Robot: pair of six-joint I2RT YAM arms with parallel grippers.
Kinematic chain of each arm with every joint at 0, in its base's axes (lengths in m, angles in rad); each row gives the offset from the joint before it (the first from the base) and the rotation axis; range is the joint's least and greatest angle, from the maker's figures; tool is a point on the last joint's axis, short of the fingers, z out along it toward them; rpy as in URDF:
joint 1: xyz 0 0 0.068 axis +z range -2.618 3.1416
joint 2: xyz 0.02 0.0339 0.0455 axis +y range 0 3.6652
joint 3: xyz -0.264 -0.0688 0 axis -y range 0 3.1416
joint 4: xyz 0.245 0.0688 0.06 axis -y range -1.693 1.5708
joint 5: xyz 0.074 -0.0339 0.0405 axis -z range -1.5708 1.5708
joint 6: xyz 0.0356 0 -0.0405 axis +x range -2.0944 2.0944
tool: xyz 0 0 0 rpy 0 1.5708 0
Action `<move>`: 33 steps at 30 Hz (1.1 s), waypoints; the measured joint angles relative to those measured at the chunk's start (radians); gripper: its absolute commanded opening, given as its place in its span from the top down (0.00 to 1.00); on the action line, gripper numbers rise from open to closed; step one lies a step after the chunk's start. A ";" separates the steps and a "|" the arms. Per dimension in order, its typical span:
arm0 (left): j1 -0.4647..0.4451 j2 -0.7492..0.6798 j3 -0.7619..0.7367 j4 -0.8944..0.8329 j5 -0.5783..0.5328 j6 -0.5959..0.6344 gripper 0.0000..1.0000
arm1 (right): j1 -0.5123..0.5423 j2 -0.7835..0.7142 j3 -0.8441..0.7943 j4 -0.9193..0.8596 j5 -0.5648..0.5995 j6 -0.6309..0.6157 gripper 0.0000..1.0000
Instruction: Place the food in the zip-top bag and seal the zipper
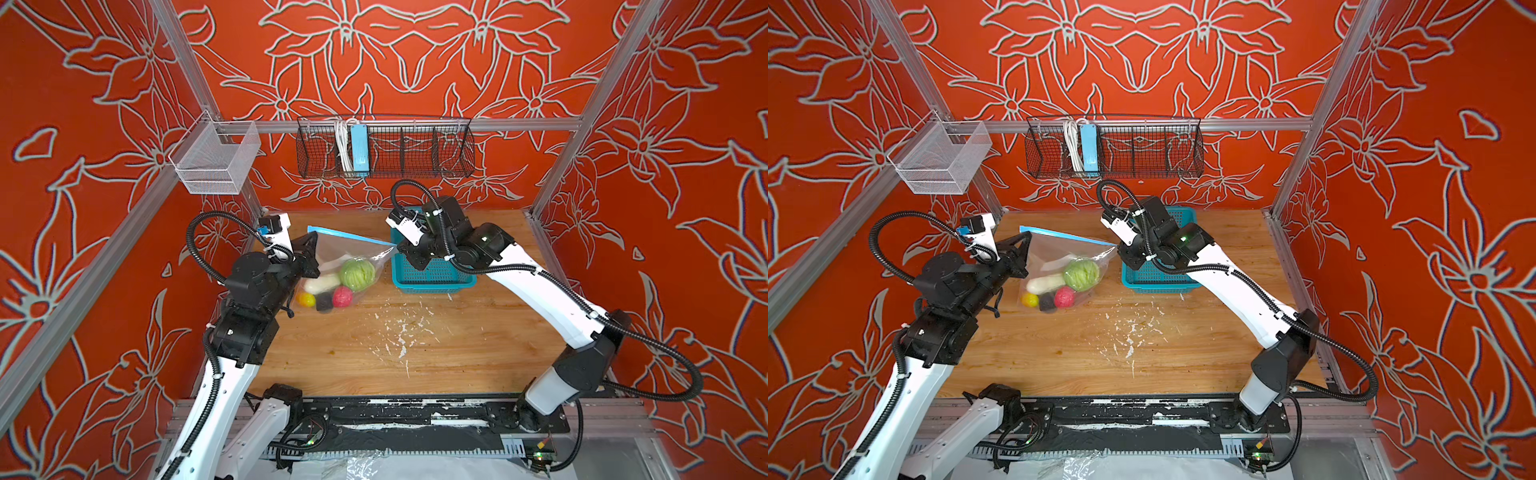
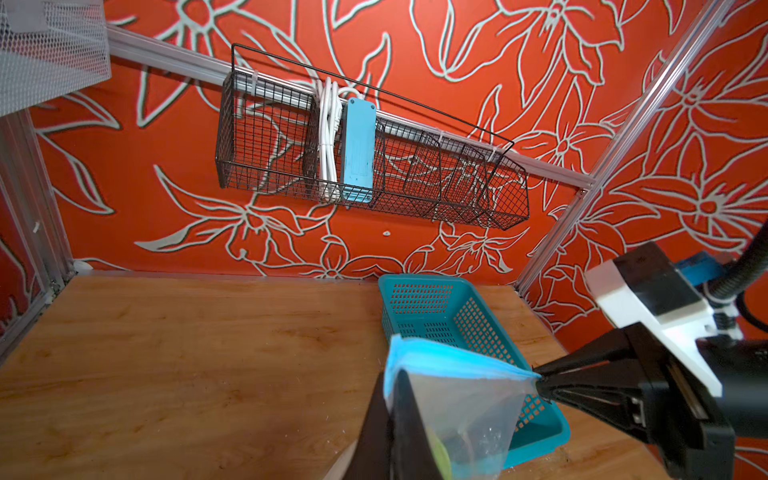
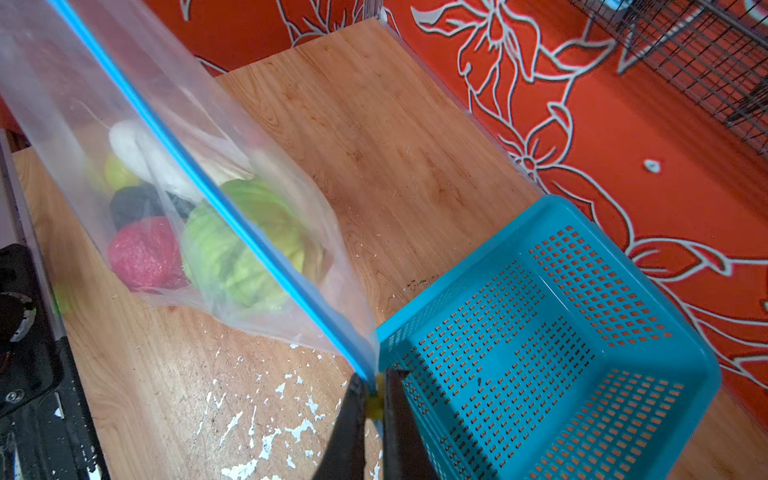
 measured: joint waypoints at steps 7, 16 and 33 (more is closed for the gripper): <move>0.000 -0.041 0.008 -0.117 -0.060 -0.133 1.00 | 0.055 -0.044 -0.003 -0.016 0.023 0.034 1.00; 0.005 -0.159 -0.025 -0.200 -0.058 -0.251 1.00 | 0.138 -0.145 -0.042 -0.019 0.064 0.145 1.00; 0.005 -0.219 -0.116 -0.312 -0.103 -0.396 1.00 | 0.217 -0.152 -0.116 -0.021 0.169 0.289 1.00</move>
